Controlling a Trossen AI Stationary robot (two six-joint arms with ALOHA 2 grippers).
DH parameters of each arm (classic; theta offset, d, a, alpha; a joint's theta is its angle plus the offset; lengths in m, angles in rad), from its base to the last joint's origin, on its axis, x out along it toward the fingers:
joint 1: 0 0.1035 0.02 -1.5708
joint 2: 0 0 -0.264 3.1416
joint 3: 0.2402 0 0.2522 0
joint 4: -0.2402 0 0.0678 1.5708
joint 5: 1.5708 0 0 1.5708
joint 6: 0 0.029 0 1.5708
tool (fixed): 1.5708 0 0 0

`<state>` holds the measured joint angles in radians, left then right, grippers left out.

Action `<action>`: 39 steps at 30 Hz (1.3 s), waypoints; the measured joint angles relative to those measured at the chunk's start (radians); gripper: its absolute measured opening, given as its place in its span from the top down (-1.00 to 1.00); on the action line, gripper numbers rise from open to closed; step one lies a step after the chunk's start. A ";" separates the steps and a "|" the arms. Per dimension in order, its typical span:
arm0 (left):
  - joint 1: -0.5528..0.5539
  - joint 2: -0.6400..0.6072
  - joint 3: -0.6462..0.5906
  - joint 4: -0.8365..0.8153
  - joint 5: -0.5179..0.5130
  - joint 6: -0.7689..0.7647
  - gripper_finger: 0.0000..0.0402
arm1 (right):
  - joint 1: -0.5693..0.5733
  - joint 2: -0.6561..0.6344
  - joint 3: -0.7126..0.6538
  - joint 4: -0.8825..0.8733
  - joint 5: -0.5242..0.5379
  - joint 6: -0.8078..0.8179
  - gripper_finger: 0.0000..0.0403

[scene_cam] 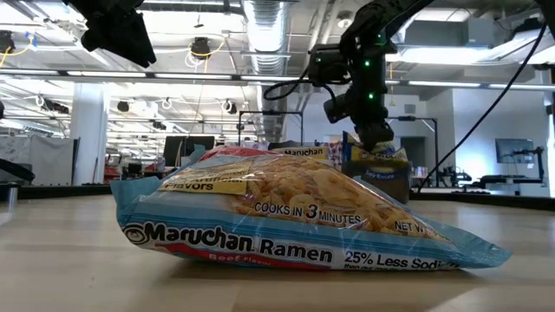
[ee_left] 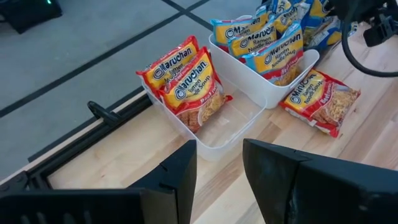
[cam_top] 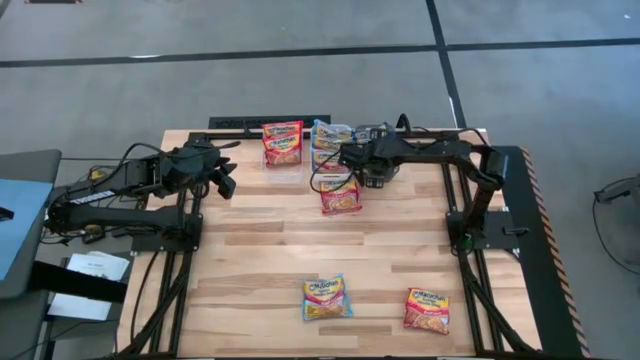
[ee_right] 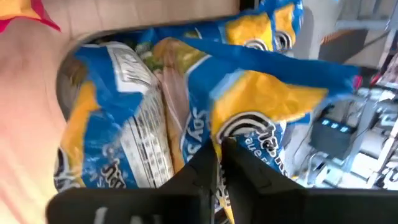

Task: Sort Maruchan noodles
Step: Put the noodle pack into the black bin

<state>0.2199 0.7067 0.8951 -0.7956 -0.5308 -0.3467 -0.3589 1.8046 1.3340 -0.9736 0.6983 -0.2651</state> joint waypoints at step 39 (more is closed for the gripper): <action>0.000 0.000 0.000 0.001 -0.035 0.032 0.42 | -0.304 0.048 0.249 -0.172 -0.623 0.213 0.67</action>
<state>0.2195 0.7071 0.8951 -0.7948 -0.5655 -0.3144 -0.6631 1.8528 1.5833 -1.1451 0.0756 -0.0524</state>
